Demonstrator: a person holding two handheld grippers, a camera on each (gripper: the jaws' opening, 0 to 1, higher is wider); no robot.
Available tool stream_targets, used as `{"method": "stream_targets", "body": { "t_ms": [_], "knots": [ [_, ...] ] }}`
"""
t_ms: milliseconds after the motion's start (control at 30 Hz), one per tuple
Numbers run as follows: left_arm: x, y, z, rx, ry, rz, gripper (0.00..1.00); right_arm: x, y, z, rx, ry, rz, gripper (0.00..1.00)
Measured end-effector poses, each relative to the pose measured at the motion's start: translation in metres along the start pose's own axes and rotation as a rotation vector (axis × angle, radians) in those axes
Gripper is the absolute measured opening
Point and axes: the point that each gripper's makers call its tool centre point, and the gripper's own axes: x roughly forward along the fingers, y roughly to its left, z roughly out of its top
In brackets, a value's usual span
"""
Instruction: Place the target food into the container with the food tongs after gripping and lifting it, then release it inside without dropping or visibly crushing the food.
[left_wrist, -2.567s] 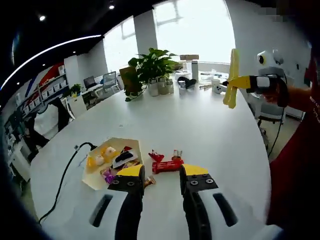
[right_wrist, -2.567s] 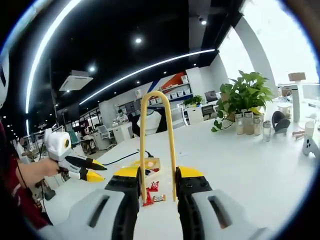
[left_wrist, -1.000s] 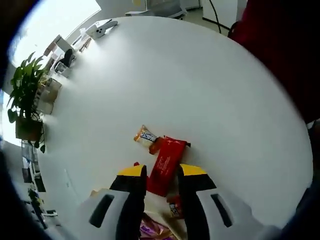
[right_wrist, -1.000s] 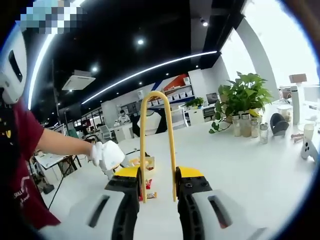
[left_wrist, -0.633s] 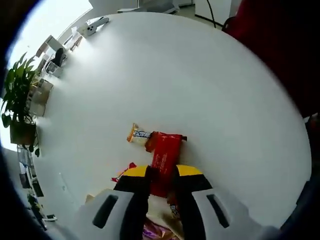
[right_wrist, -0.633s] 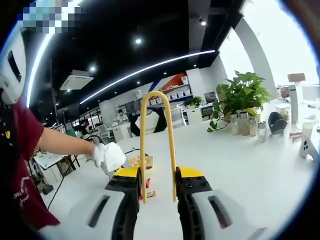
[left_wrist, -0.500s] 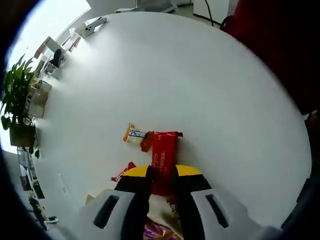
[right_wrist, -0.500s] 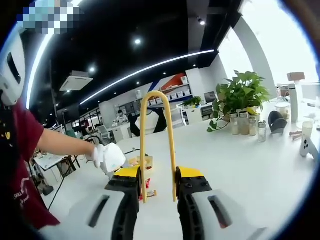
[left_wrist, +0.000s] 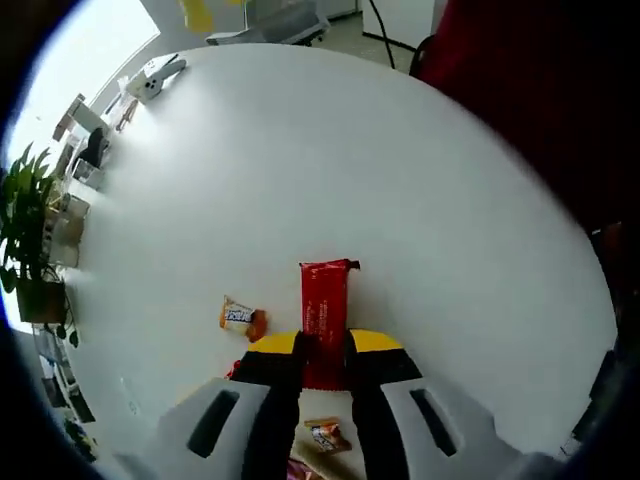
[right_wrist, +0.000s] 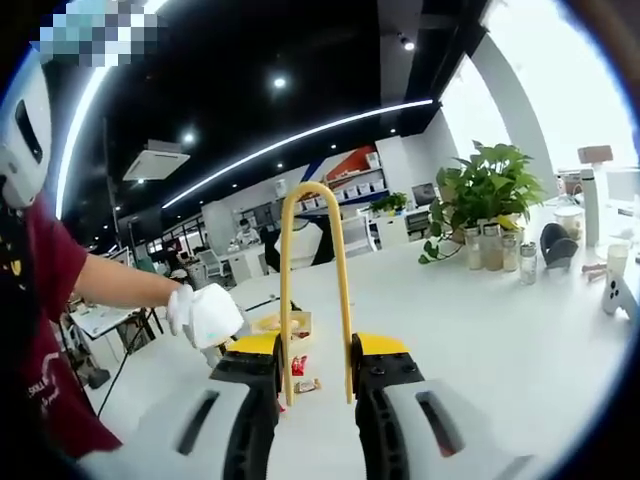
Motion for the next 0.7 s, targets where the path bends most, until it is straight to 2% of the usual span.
{"method": "stream_targets", "body": {
  "t_ms": [100, 233, 333, 433, 500, 700],
  "knots": [
    [0.004, -0.011, 0.017, 0.057, -0.013, -0.031, 0.17, -0.001, 0.003, 0.0, -0.001, 0.0, 0.005, 0.24],
    [0.011, -0.027, 0.031, 0.137, -0.003, -0.081, 0.17, -0.004, 0.004, 0.0, -0.002, -0.002, 0.007, 0.24],
    [0.016, -0.035, 0.036, 0.21, 0.021, -0.112, 0.17, -0.007, 0.004, 0.0, 0.001, -0.004, 0.006, 0.24],
    [0.019, -0.044, 0.041, 0.263, 0.014, -0.148, 0.17, -0.01, 0.005, -0.001, 0.003, -0.004, 0.005, 0.24],
    [0.021, -0.047, 0.04, 0.342, 0.029, -0.164, 0.17, -0.012, 0.005, -0.002, 0.005, -0.005, 0.005, 0.24],
    [0.022, -0.048, 0.046, 0.373, 0.014, -0.159, 0.17, -0.015, 0.007, -0.007, 0.011, 0.002, 0.006, 0.24]
  ]
}}
